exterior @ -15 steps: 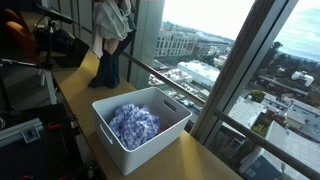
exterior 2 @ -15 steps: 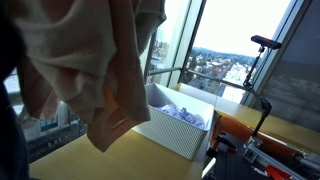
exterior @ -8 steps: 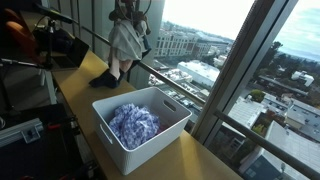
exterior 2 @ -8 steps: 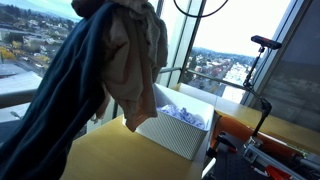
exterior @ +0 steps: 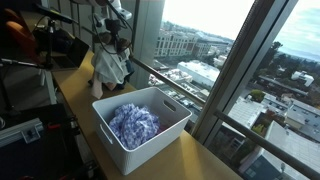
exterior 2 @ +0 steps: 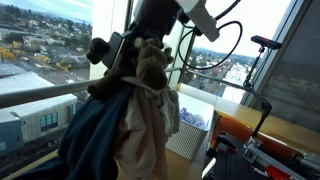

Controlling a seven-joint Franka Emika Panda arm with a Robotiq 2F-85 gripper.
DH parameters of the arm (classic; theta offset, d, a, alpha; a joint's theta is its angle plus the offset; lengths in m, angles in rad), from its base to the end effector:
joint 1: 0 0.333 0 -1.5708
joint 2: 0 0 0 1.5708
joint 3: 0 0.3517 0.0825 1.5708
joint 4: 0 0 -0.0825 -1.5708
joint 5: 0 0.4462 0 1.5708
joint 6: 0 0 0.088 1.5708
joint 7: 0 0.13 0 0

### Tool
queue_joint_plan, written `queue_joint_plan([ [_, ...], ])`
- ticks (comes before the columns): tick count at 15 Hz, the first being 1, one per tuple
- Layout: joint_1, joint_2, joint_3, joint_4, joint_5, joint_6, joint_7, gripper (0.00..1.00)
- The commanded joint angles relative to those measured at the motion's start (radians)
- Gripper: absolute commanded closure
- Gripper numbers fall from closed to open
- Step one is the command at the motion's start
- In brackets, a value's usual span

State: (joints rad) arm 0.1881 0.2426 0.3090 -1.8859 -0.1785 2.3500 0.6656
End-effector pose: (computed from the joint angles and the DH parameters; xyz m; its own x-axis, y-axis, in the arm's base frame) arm 0.6234 0.3206 0.3886 0.9698 -0.0821 0.2295 -0.0655 -0.9947 -0.0793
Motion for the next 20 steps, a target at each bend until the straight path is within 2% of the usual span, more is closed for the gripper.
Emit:
queue_joint_plan([
  [1, 0.053, -0.007, -0.046, -0.119, 0.062, 0.117, -0.05, 1.0],
  [4, 0.09, 0.043, -0.067, -0.153, 0.05, 0.187, -0.036, 1.0],
  [7, 0.141, 0.138, -0.114, -0.127, 0.004, 0.262, -0.001, 1.0],
  [13, 0.252, 0.351, -0.282, -0.04, -0.06, 0.393, 0.031, 1.0],
  [16, 0.276, 0.419, -0.321, -0.005, -0.028, 0.395, 0.018, 1.0],
  [17, 0.285, 0.426, -0.33, 0.002, -0.024, 0.387, 0.021, 0.75],
  [18, 0.292, 0.408, -0.336, -0.007, -0.021, 0.379, 0.023, 0.74],
  [20, 0.297, 0.341, -0.346, -0.051, -0.016, 0.374, 0.023, 0.6],
])
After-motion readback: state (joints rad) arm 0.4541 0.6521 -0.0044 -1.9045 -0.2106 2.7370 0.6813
